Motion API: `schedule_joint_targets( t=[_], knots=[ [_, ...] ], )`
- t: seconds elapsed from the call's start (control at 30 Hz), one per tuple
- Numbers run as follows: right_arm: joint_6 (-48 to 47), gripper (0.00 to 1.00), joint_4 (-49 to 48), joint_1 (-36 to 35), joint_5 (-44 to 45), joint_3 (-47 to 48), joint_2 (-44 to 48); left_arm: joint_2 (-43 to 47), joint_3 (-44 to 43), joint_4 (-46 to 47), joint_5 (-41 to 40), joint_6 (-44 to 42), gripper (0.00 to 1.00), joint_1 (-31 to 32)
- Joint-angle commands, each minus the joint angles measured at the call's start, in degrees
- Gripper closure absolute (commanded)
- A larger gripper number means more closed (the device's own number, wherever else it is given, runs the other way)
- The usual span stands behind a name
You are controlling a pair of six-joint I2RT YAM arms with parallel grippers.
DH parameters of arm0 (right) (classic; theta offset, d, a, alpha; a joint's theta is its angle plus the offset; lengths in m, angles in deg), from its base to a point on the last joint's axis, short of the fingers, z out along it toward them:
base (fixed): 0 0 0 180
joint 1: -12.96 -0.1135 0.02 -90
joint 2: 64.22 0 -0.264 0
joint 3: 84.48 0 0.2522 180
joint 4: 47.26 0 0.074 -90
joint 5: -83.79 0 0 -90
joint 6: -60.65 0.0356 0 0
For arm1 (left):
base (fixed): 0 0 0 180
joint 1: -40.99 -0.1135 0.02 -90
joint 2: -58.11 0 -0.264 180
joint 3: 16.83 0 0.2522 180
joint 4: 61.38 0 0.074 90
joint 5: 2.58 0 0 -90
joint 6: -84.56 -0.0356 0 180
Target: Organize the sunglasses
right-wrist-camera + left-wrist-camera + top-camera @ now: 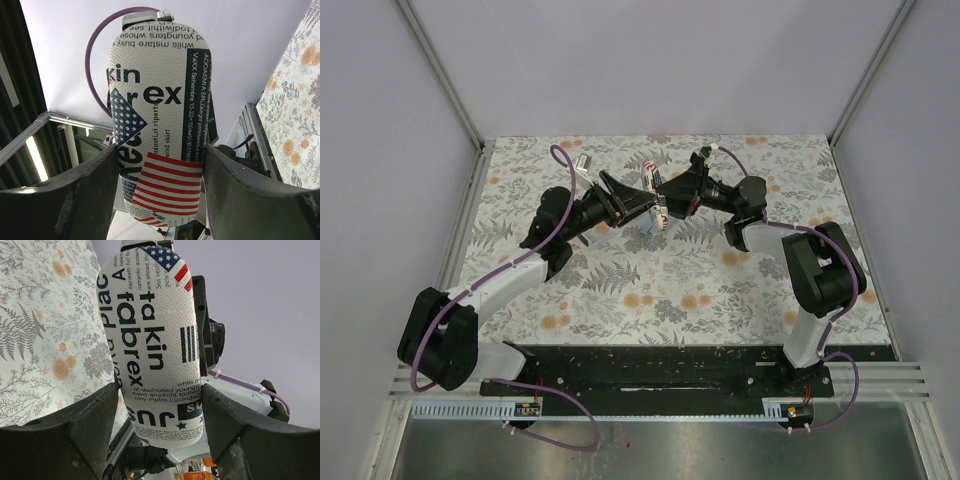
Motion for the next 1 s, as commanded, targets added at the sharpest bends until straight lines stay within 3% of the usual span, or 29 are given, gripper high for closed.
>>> schedule_joint_targets(
  t=[0.0,0.1,0.17,0.23,0.5,0.67,0.8,0.97],
  knots=[
    [0.87,0.53,-14.82,-0.87,-0.62,0.59,2.82,-1.03,-2.85,4.96,0.20,1.06,0.31,0.25],
    [1.22,0.53,-14.73,-1.22,-0.71,0.85,2.91,-1.99,-3.37,5.76,0.99,1.67,0.30,0.25],
    [1.31,0.53,-14.82,-1.22,-0.53,0.85,2.91,-2.52,-3.81,5.93,1.52,2.02,0.21,0.25],
    [1.39,0.54,-14.82,-1.31,-0.44,0.85,3.00,-2.79,-3.99,6.02,1.95,2.11,0.22,0.25],
    [1.31,0.55,-14.29,-1.57,-0.71,0.85,3.44,-3.31,-4.34,7.52,3.45,2.82,0.60,0.25],
    [-2.55,0.58,-9.48,-1.57,-1.49,0.50,4.31,-1.56,-5.74,1.38,3.19,-1.13,0.64,0.25],
    [-16.05,0.60,8.00,-1.57,-1.85,0.41,8.70,0.63,-9.25,-15.81,-0.67,-9.38,0.64,0.25],
    [-41.97,0.61,48.39,-2.36,5.25,3.57,16.26,1.87,-13.04,-31.40,-7.44,-18.35,0.64,0.69]
  ],
)
